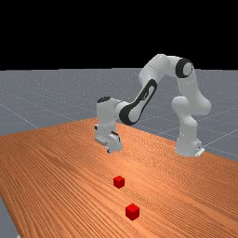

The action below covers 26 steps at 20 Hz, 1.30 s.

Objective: Stack all the cube

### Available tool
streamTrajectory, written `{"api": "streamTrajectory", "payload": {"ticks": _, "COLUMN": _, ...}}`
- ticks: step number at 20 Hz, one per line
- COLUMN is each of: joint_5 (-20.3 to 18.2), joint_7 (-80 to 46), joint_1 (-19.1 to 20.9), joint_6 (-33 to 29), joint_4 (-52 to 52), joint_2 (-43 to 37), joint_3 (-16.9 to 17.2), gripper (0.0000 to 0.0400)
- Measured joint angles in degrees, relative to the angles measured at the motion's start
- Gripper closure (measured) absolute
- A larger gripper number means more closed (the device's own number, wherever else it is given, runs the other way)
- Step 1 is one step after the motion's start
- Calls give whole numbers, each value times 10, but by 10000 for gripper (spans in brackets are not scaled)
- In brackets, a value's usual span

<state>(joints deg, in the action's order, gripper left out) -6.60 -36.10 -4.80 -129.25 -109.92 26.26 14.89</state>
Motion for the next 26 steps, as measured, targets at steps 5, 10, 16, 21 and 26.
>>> {"api": "streamTrajectory", "payload": {"ticks": 5, "joint_5": -20, "joint_7": -28, "joint_1": -8, "joint_6": -15, "joint_4": 30, "joint_2": 47, "joint_3": -15, "gripper": 400}}
{"api": "streamTrajectory", "payload": {"ticks": 10, "joint_5": -39, "joint_7": -54, "joint_1": -58, "joint_6": -6, "joint_4": 76, "joint_2": 23, "joint_3": -63, "gripper": 400}}
{"api": "streamTrajectory", "payload": {"ticks": 16, "joint_5": -63, "joint_7": -70, "joint_1": -80, "joint_6": 36, "joint_4": 207, "joint_2": 77, "joint_3": -98, "gripper": 104}}
{"api": "streamTrajectory", "payload": {"ticks": 21, "joint_5": -81, "joint_7": -92, "joint_1": -63, "joint_6": 74, "joint_4": 315, "joint_2": 187, "joint_3": -102, "gripper": 9}}
{"api": "streamTrajectory", "payload": {"ticks": 26, "joint_5": -83, "joint_7": -146, "joint_1": -86, "joint_6": 76, "joint_4": 381, "joint_2": 254, "joint_3": -104, "gripper": 1}}
